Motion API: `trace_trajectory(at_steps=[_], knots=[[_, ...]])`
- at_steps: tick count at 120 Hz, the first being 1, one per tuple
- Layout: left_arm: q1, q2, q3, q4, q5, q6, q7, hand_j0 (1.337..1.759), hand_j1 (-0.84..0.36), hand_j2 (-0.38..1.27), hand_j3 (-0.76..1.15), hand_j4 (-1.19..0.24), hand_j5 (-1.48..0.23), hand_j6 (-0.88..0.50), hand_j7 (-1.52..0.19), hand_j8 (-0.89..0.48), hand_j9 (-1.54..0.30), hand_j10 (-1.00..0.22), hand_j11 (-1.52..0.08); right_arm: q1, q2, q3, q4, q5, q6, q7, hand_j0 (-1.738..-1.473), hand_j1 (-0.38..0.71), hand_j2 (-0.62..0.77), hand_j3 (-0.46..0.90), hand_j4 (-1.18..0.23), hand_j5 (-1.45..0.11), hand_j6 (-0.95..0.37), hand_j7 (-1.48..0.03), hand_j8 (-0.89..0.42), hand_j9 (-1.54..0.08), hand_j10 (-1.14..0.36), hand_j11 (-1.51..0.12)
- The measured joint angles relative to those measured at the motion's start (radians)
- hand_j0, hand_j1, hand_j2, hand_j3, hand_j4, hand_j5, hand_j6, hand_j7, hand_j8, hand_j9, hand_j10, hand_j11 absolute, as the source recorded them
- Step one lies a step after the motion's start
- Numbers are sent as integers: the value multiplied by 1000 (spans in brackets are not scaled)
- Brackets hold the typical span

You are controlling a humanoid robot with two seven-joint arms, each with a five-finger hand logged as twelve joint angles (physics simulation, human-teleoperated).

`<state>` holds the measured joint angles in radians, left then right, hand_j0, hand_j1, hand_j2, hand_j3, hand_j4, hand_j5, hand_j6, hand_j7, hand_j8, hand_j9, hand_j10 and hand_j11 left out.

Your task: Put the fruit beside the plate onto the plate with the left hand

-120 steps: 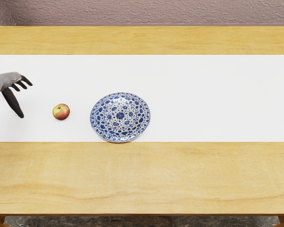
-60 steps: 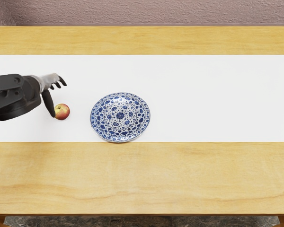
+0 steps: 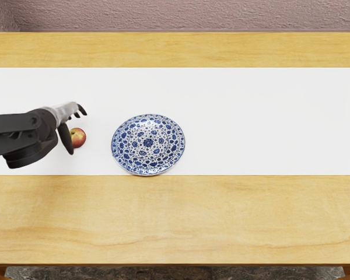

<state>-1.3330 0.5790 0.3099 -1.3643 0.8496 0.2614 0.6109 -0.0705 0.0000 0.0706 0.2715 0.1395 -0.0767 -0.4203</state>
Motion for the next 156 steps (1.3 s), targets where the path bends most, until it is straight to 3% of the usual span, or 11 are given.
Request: trace_trajectory(at_steps=[24,104,156], knots=[[0,-19,18,0,-50,15,0,1658,25,57,0,-274,-353,-275,-353,-275,-353,-274,-353,0,0,0,0,0,0,0,-1658,-305,-7,0,-36,-47,-36,-47,-36,-47,-36,-47],[-3,-53,55,33,-54,44,0,1658,-212,95,0,-471,-611,-471,-610,-471,-610,-471,-610,0,0,0,0,0,0,0,-1658,-305,-7,0,-36,-47,-36,-47,-36,-47,-36,-47],[-8,-53,76,36,-46,69,0,1656,-292,289,0,-623,-803,-514,-810,-516,-811,-618,-810,0,0,0,0,0,0,0,-1658,-305,-7,0,-36,-47,-36,-47,-36,-47,-36,-47]])
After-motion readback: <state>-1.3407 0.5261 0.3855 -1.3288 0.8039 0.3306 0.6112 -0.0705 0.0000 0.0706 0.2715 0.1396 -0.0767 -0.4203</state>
